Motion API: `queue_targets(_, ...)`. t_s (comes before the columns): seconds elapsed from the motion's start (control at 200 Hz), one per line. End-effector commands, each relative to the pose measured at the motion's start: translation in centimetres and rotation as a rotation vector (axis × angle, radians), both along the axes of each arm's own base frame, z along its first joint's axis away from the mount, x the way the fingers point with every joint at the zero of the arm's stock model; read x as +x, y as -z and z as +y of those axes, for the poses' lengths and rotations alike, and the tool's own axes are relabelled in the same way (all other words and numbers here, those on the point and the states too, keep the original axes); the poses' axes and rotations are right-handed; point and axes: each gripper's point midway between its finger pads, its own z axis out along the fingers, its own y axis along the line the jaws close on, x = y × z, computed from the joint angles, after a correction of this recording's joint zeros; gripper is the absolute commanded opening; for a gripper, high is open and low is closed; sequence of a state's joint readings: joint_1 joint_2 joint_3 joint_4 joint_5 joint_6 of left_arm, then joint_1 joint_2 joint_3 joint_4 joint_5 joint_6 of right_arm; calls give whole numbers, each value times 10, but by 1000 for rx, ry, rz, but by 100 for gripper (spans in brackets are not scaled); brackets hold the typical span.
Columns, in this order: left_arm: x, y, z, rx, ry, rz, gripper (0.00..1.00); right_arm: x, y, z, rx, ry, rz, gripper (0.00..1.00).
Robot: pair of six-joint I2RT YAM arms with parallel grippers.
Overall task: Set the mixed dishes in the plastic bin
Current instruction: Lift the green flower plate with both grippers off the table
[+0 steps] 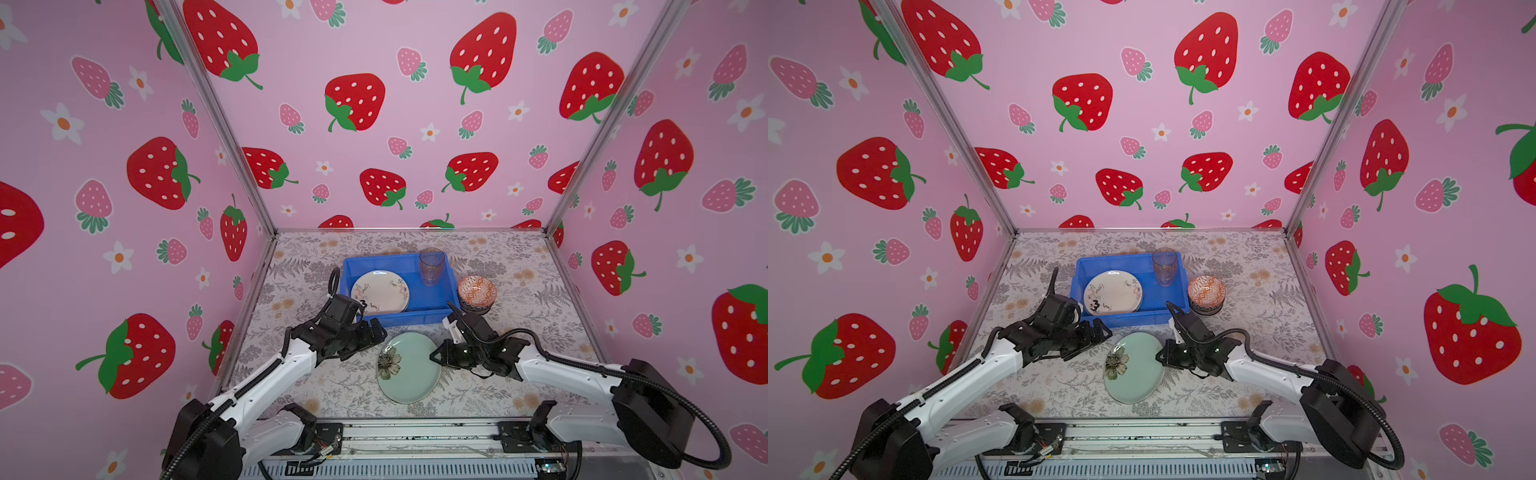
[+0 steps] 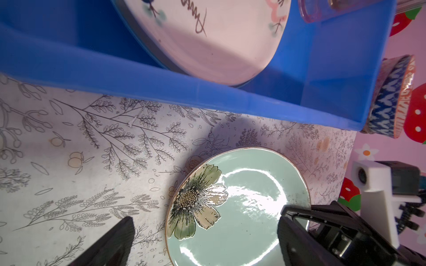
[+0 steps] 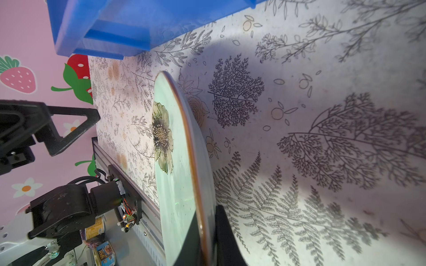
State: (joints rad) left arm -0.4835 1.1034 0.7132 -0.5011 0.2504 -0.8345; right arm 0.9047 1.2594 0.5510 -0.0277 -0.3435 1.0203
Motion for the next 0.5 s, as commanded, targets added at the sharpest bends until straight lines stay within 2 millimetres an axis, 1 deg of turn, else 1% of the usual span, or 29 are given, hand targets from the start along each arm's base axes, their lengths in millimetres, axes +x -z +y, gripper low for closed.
queue_targets(0.0,2,-15,3,-6,9,-21,99,10,-42,25,146,-22,-48,0)
queue_targets(0.125,1,-13,7,-7,-2,-15,99,11,-46,28,157,-23,-44,0)
queue_targets(0.3,1,-16,12,-8,-14,-23,99,12,-51,33,173,-33,-43,0)
queue_targets(0.495,4,-19,23,-11,-38,-27,99,14,-59,39,190,-52,-54,0)
